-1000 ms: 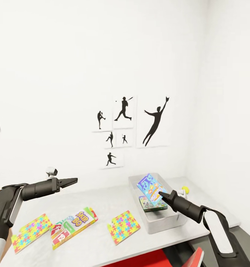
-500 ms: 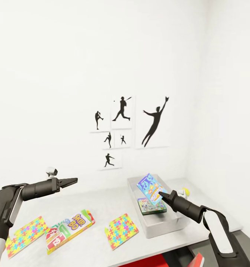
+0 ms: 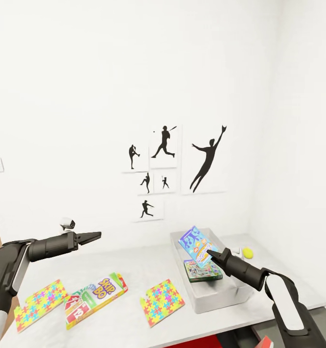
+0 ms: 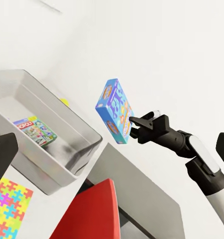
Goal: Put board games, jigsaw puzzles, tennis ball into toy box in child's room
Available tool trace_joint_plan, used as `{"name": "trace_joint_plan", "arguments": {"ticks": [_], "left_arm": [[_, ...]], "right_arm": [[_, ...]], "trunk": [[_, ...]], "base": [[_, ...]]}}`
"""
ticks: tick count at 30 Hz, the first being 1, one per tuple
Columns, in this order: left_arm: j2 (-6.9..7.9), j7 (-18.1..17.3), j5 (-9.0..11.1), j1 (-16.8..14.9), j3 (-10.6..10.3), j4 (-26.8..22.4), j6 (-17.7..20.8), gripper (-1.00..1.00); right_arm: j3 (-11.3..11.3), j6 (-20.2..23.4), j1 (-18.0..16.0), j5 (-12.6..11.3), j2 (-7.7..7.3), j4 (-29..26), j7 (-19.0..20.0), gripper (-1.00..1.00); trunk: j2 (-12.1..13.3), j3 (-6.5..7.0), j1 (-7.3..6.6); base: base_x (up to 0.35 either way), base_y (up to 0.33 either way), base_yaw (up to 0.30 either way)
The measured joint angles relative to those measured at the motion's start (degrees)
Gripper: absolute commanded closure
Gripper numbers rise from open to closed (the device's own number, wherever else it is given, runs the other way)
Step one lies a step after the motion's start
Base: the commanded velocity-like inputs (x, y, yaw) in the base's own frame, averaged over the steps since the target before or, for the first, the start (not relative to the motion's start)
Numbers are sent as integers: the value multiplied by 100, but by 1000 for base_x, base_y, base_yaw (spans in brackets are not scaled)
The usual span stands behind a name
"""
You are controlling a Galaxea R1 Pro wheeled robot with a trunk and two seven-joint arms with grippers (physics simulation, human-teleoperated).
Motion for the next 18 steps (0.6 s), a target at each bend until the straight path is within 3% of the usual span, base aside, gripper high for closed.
{"name": "trace_joint_plan", "arguments": {"ticks": [18], "left_arm": [[0, 0, 0, 0, 0, 0, -2, -100]], "right_arm": [[1, -121, 0, 4, 0, 0, 2, 100]], "trunk": [[0, 0, -1]], "base": [[49, -1, 0]]}}
